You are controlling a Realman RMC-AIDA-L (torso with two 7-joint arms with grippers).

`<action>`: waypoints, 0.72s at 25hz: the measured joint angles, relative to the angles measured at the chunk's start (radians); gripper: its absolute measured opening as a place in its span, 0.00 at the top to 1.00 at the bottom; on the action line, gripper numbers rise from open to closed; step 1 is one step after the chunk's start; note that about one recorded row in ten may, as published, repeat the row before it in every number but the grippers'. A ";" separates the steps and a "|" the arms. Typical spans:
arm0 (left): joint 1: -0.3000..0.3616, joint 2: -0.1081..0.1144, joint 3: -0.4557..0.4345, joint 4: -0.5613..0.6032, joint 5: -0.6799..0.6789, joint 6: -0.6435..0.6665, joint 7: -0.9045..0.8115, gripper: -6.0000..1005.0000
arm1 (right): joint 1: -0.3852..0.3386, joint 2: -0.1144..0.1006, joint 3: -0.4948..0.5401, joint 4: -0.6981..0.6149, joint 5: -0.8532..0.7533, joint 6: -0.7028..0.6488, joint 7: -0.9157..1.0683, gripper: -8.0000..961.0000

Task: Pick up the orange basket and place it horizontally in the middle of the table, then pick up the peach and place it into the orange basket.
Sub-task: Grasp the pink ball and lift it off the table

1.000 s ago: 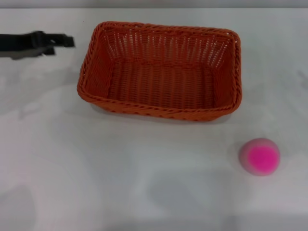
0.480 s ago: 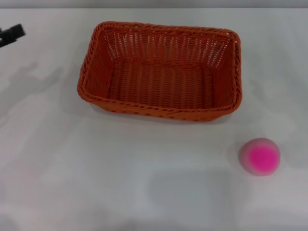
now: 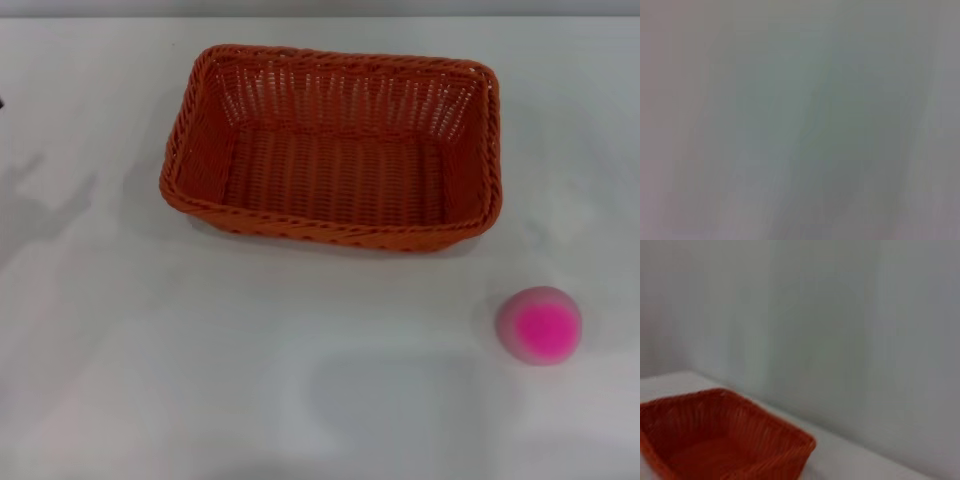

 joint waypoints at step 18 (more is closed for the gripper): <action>0.066 -0.001 0.005 0.201 -0.151 -0.113 0.314 0.14 | 0.003 0.085 -0.164 -0.019 -0.228 -0.003 -0.009 0.15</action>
